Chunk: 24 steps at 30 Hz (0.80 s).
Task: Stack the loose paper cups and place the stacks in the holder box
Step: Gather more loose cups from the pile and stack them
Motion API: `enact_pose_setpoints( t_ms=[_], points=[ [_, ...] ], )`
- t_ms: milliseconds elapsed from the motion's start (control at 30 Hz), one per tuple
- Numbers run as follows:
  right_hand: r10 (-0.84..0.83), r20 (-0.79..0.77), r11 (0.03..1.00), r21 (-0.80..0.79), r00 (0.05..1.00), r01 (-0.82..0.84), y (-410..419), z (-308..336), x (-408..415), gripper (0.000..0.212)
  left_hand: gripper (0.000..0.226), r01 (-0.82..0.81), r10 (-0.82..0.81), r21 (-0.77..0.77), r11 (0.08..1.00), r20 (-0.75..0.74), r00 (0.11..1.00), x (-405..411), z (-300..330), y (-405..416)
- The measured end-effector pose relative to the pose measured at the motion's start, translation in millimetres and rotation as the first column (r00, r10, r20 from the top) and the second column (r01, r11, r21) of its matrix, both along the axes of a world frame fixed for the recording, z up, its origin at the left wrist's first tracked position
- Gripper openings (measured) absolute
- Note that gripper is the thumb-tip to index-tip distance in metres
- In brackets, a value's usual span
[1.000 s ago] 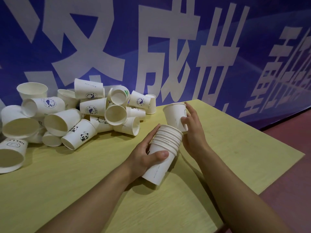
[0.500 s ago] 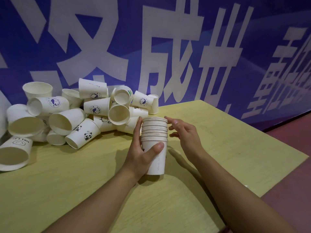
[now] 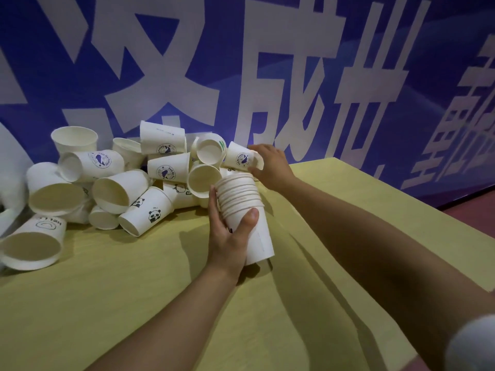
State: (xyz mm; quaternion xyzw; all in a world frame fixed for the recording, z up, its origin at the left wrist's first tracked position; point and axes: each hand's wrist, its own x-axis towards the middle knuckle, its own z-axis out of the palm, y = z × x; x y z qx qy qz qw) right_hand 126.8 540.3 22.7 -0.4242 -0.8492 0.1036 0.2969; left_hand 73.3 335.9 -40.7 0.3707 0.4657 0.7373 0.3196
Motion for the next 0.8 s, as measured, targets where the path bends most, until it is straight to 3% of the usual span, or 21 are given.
enact_pose_setpoints(
  t_ms=[200, 333, 467, 633, 800],
  points=[
    [-0.061, 0.065, 0.997, -0.037, 0.996, 0.063, 20.8, -3.5, -14.7, 0.076, 0.095, 0.036, -0.036, -0.012, 0.999, 0.010, 0.999, -1.3, 0.2, 2.1],
    [-0.109, -0.194, 0.993, -0.055, 0.975, 0.100, 12.9, 0.3, -7.4, 0.076, 0.087, 0.075, -0.074, 0.000, 0.997, 0.055, 0.996, -2.0, 2.1, 2.4],
    [-0.105, -0.496, 0.980, -0.201, 0.862, 0.004, -21.5, 9.6, 17.9, 0.075, 0.082, 0.100, -0.100, 0.013, 0.995, 0.010, 0.995, -0.7, 1.2, 0.3],
    [-0.194, -0.660, 0.890, -0.430, 0.725, -0.153, -79.6, 3.6, 62.0, 0.043, 0.097, 0.188, -0.189, -0.024, 0.982, -0.058, 0.980, 2.3, 4.2, -5.9],
    [-0.323, -0.786, 0.769, -0.542, 0.527, -0.338, -114.0, -13.7, 81.1, 0.042, 0.087, 0.346, -0.354, -0.096, 0.933, -0.077, 0.932, 3.6, 7.2, -8.8]
  ],
)
